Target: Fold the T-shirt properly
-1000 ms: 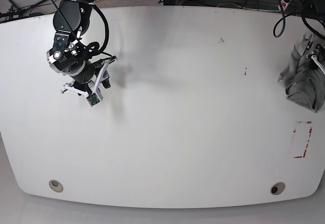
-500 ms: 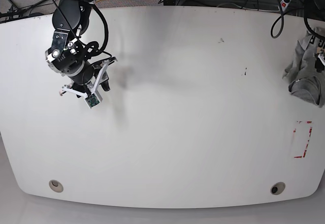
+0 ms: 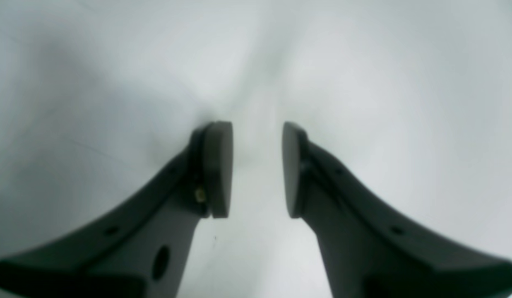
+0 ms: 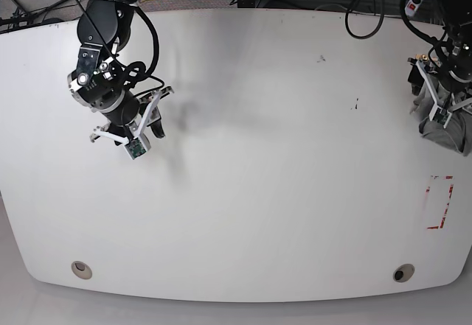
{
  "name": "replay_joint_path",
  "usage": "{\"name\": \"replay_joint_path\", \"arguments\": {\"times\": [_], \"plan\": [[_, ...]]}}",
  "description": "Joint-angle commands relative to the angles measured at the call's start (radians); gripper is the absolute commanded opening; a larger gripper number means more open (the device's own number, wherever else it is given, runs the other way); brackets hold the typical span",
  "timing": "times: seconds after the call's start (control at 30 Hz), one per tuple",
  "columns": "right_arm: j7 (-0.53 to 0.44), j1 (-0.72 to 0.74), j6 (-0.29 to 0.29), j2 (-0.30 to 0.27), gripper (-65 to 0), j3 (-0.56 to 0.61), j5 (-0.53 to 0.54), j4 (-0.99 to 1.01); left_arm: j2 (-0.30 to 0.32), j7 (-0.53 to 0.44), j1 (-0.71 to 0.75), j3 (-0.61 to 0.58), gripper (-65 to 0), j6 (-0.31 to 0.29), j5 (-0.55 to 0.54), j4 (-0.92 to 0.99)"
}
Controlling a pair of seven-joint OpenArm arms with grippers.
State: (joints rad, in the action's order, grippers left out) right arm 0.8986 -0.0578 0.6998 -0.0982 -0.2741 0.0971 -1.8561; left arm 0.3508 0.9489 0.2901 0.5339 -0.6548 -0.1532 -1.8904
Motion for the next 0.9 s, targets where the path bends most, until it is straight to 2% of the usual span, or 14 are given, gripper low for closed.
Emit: {"name": "replay_joint_path", "arguments": {"times": [0.0,0.17,0.27,0.33,0.4,0.5,0.57,0.67,0.87], "plan": [[-0.055,0.016,-0.002,-0.008,-46.3,-0.003,0.002,0.017,-0.054,-0.035,-0.004,0.005,-17.8,0.065,0.01,-0.041],[-0.27,0.0,-0.002,-0.016,-46.3,-0.011,-0.012,0.068,-0.121,-0.244,-0.035,-0.09,-21.1,0.201,0.011,-0.034],[-0.422,-0.032,-0.002,-0.028,-46.3,-0.009,-0.098,0.108,-0.167,-0.407,-0.013,-0.157,-20.8,0.326,0.024,-0.016],[-0.556,-0.055,-0.002,-0.022,-46.3,-0.012,-0.155,0.14,-0.189,-0.542,0.002,-0.232,-20.6,0.41,0.079,0.01],[-0.632,-0.075,-0.021,-0.016,-46.3,-0.014,-0.188,0.158,-0.2,-0.626,0.008,-0.288,-20.6,0.461,0.129,0.033],[-0.749,-0.129,-0.087,-0.015,-46.3,-0.017,-0.211,0.172,-0.233,-0.767,0.057,-0.347,-20.6,0.544,0.211,0.056],[-0.797,-0.17,-0.124,-0.015,-46.3,-0.047,-0.21,0.172,-0.252,-0.838,0.107,-0.364,-20.4,0.58,0.234,0.053],[-0.853,-0.23,-0.144,-0.002,-46.3,-0.081,-0.208,0.169,-0.276,-0.907,0.188,-0.374,-20.4,0.611,0.235,0.03],[-0.942,-0.393,-0.139,0.031,-46.3,-0.138,-0.195,0.155,-0.316,-0.925,0.389,-0.375,-20.8,0.631,0.229,-0.045]]}}
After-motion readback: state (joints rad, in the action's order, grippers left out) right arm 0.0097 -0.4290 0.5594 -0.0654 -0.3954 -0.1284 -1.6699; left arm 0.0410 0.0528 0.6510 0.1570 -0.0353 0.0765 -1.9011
